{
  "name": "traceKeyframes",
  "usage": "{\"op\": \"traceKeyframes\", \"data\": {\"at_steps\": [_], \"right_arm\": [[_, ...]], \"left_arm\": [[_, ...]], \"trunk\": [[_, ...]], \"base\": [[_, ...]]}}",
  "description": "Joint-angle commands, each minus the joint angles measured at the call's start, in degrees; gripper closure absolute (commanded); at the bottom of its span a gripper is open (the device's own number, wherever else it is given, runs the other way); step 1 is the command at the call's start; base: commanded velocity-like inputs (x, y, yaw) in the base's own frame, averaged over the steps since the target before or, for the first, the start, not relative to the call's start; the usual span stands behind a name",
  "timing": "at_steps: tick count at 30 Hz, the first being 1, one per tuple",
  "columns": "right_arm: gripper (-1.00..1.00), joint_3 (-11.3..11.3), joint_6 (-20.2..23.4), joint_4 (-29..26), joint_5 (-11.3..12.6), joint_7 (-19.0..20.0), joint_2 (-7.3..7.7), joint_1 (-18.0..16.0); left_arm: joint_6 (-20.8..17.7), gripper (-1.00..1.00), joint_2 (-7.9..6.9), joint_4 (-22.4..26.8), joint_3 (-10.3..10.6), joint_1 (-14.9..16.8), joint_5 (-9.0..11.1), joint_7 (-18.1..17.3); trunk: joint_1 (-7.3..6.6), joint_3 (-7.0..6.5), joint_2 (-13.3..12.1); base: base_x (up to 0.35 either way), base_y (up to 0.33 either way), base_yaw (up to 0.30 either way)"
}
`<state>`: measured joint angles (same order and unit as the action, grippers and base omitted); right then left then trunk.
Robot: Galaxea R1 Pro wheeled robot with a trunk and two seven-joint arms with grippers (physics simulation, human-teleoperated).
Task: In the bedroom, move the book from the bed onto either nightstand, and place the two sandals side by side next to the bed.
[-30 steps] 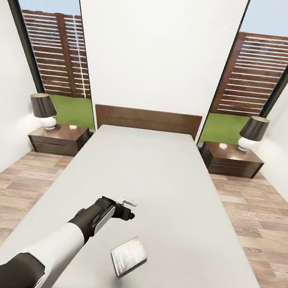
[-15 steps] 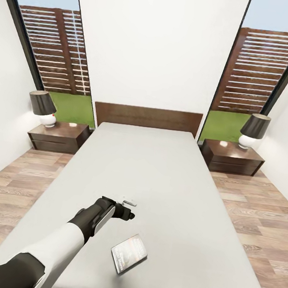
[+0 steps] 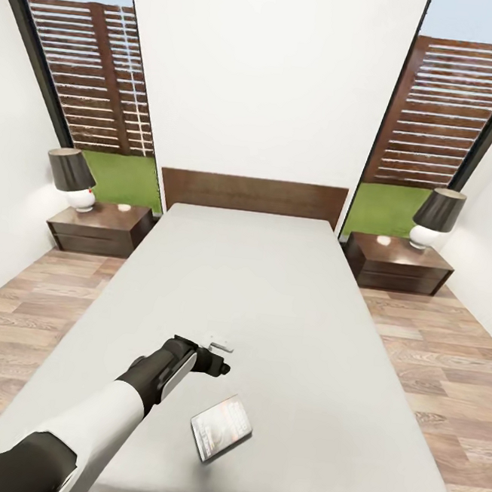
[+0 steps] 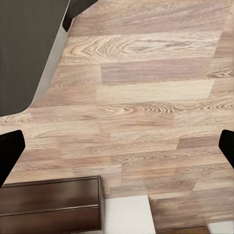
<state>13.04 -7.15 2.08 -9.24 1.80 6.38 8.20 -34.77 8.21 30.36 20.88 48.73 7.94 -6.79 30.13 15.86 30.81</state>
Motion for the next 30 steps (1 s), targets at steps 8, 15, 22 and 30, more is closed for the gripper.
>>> {"op": "traceKeyframes", "data": {"at_steps": [8,15,22,30], "right_arm": [[-1.00,0.5,-0.3,0.1,-0.5,0.1,0.03,0.0],[-1.00,0.5,-0.3,0.1,-0.5,0.1,0.03,0.0],[-1.00,0.5,-0.3,0.1,-0.5,0.1,0.03,0.0],[-1.00,0.5,-0.3,0.1,-0.5,0.1,0.03,0.0]], "left_arm": [[-0.3,-1.00,-0.04,0.1,0.3,0.0,0.6,0.1],[-0.3,-1.00,-0.04,0.1,0.3,0.0,0.6,0.1],[-0.3,-1.00,-0.04,0.1,0.3,0.0,0.6,0.1],[-0.3,-1.00,-0.04,0.1,0.3,0.0,0.6,0.1]], "trunk": [[0.02,0.83,0.1],[0.02,1.49,0.1],[0.02,2.15,0.1],[0.02,2.90,0.1]], "base": [[0.000,0.000,0.000],[0.000,0.000,0.000],[0.000,0.000,0.000],[0.000,0.000,0.000]]}}
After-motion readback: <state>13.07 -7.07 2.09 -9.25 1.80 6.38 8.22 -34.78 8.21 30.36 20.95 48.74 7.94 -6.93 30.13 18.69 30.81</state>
